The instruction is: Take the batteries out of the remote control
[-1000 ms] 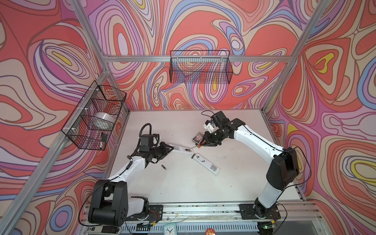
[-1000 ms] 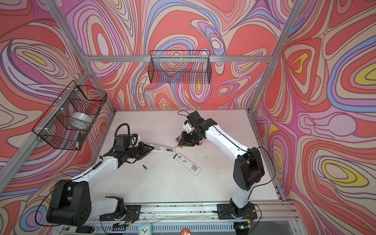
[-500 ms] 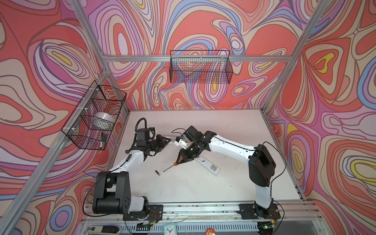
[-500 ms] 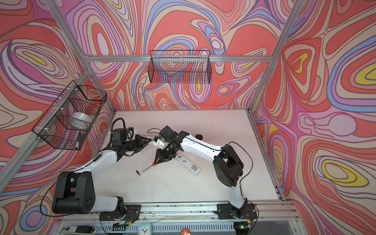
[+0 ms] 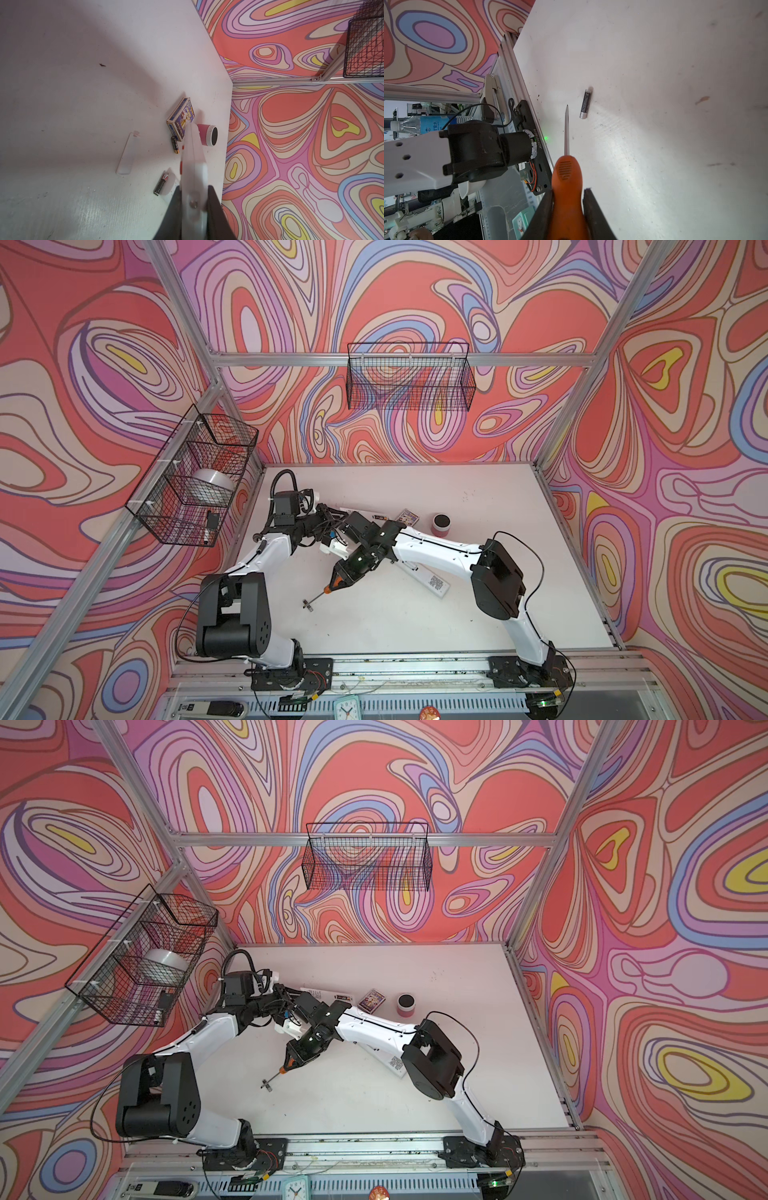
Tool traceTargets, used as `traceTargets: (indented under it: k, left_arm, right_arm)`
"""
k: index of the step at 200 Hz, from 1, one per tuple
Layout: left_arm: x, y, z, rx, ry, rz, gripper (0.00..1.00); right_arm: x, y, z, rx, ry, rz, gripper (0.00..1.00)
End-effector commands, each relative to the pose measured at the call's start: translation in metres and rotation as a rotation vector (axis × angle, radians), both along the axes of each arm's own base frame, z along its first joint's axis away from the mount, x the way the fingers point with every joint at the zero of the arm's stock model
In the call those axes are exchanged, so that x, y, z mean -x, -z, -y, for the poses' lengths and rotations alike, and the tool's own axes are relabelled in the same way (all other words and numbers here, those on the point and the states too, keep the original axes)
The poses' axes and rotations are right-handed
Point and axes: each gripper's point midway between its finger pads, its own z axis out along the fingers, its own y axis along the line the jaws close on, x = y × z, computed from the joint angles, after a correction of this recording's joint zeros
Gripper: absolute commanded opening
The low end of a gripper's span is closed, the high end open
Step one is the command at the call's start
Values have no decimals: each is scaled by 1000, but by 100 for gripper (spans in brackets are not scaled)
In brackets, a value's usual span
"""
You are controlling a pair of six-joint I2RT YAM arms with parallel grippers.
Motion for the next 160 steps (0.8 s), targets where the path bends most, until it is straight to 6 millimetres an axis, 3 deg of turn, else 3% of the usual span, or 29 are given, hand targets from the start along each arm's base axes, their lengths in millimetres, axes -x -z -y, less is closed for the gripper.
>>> traceTargets:
  k: [1, 40, 103, 131, 160]
  left_arm:
    - [-1, -5, -6, 16, 18, 5, 0]
    - [1, 1, -16, 10, 16, -25, 0]
    - [-3, 2, -16, 4, 37, -30, 0]
    - [-5, 2, -15, 10, 38, -27, 0]
    - [-8, 0, -15, 23, 31, -19, 0]
  right_arm:
    - [5, 18, -12, -1, -39, 0, 4]
    - [1, 49, -22, 52, -27, 4, 3]
    - [-9, 55, -20, 88, 18, 30, 3]
    - [-7, 42, -20, 60, 3, 38, 4]
    - [-10, -2, -21, -17, 9, 101, 4]
